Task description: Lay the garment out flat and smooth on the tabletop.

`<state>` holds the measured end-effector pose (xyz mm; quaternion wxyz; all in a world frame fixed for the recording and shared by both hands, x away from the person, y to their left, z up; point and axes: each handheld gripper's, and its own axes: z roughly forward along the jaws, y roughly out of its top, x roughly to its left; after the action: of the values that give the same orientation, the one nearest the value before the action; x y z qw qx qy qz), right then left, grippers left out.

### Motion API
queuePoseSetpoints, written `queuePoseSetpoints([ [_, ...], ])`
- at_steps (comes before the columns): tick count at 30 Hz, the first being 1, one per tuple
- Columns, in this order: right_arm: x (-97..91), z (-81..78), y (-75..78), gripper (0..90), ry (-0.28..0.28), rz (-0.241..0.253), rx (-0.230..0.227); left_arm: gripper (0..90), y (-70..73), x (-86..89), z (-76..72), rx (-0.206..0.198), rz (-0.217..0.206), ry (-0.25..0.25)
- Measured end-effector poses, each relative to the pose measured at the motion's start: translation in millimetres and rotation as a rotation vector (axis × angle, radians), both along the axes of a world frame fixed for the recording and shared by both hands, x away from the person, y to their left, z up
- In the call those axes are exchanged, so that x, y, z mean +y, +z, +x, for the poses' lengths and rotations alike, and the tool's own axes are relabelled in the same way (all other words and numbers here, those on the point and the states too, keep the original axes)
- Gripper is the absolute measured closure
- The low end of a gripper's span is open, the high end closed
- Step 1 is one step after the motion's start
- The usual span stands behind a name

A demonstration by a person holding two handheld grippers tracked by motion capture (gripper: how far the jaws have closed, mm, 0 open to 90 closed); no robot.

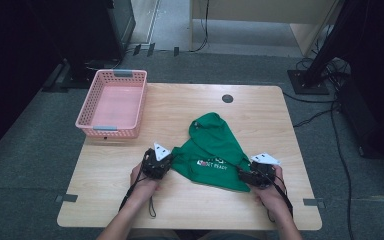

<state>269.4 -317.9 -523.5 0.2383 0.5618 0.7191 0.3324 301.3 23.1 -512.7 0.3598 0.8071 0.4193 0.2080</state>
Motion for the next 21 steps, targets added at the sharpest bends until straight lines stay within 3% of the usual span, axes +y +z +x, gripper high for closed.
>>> queuePoseSetpoints([
  [2, -0.7, -0.3, -0.2, 30.9, 0.001, 0.001, -0.003, 90.0, -3.2, 2.8, -11.3, 0.001, -0.019, -0.020],
  [5, -1.0, -1.9, 0.5, 39.5, 0.031, 0.001, -0.009, 90.0, -3.8, 10.1, -24.5, 0.000, -0.043, -0.033],
  [7, -0.8, -2.6, 3.1, 40.2, 0.050, -0.003, 0.017, 90.0, -4.3, 15.1, -28.2, -0.006, -0.071, -0.024],
  [9, 0.3, -3.3, 7.7, 40.3, 0.063, -0.026, 0.018, 81.2, -4.2, 17.7, -26.7, 0.003, -0.093, -0.019],
  [12, 6.4, -3.7, 19.0, 44.3, 0.083, 0.023, -0.027, 60.4, -4.9, 19.1, -25.4, 0.009, -0.096, 0.035],
  [14, 16.9, -2.4, 24.8, 49.3, 0.137, 0.040, -0.043, 48.5, -5.1, 20.0, -22.9, 0.024, -0.107, 0.048],
  [17, 38.3, 4.9, 27.6, 53.3, 0.201, 0.029, -0.052, 39.7, -5.5, 21.8, -19.6, 0.051, -0.124, 0.063],
  [21, 68.6, 22.7, 26.3, 58.2, 0.230, 0.030, -0.044, 30.6, -6.3, 20.5, -17.3, 0.066, -0.108, 0.081],
])
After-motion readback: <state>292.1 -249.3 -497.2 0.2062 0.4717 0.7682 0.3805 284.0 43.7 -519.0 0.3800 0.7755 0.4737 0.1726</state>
